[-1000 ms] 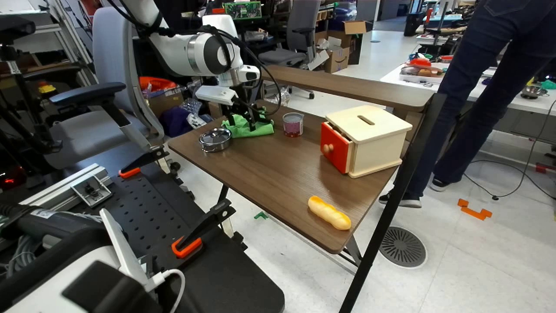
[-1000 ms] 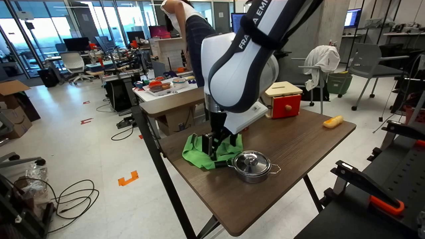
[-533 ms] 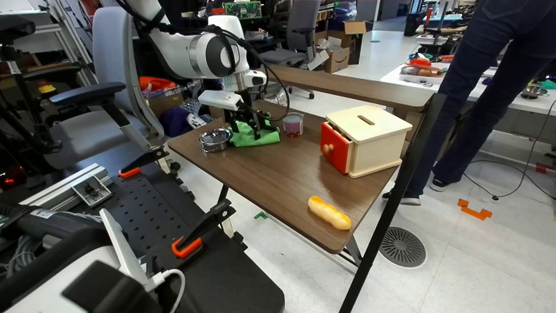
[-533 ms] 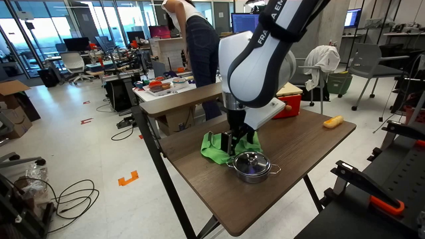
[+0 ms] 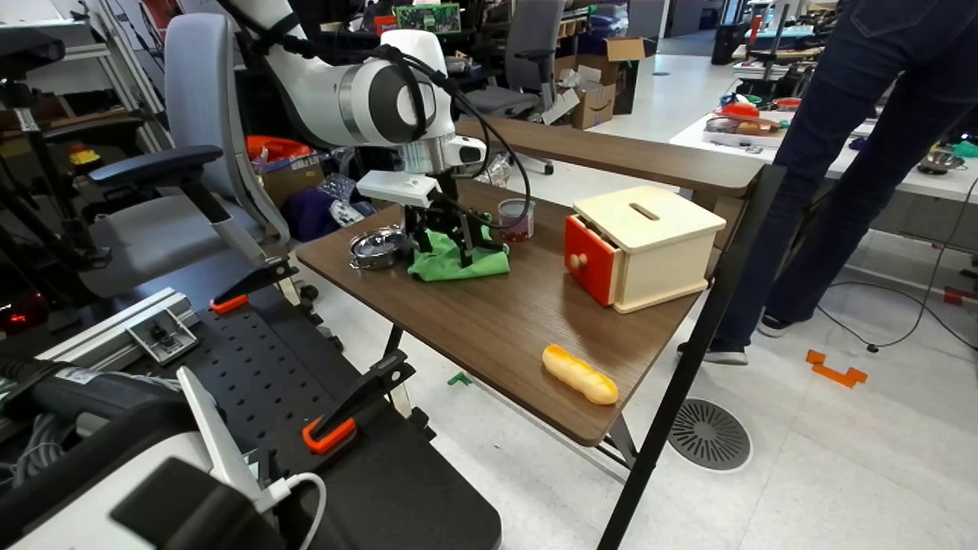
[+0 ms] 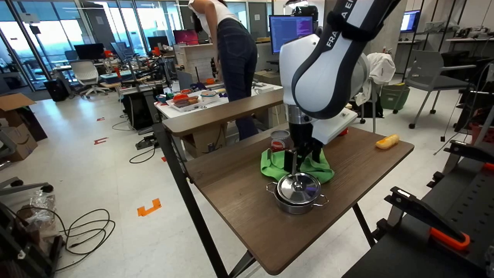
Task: Move the green towel to the right.
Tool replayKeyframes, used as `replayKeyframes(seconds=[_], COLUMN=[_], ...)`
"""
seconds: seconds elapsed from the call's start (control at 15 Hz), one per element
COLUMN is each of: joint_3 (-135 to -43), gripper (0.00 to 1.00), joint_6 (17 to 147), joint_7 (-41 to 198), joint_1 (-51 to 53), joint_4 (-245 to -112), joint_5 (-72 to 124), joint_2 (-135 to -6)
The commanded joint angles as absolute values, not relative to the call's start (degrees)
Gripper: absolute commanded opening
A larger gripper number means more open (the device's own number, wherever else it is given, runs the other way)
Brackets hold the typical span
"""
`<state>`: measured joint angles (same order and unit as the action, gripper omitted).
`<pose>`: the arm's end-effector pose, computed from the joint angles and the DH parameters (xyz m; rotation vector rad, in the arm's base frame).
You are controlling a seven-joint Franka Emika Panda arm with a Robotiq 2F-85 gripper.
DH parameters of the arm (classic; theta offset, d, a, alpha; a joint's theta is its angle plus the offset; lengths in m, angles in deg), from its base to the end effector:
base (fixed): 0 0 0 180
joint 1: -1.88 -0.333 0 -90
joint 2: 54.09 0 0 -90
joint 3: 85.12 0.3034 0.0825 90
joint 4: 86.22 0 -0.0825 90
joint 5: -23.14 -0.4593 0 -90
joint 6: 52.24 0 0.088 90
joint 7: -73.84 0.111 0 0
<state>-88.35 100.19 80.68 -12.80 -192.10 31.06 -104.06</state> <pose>0.6174 0.1255 -0.0359 3.0097 0.3382 -0.0654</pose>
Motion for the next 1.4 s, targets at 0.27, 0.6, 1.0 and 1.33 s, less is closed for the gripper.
replayKeyframes(seconds=[0.27,0.6,1.0,1.33], joint_3=[-91.9,-92.3,-91.8,-91.6], gripper=[1.00,1.00,1.00,1.00], joint_6=[100.6,100.9,100.6,100.2], joint_7=[80.5,80.2,79.5,79.6], joint_1=[-11.3,-10.5,-9.6,-9.2], joint_4=[-198.8,-200.4,-201.4,-201.9], joint_5=[32.8,32.6,32.5,32.2], joint_2=[-100.2,-99.2,-96.4,-93.4])
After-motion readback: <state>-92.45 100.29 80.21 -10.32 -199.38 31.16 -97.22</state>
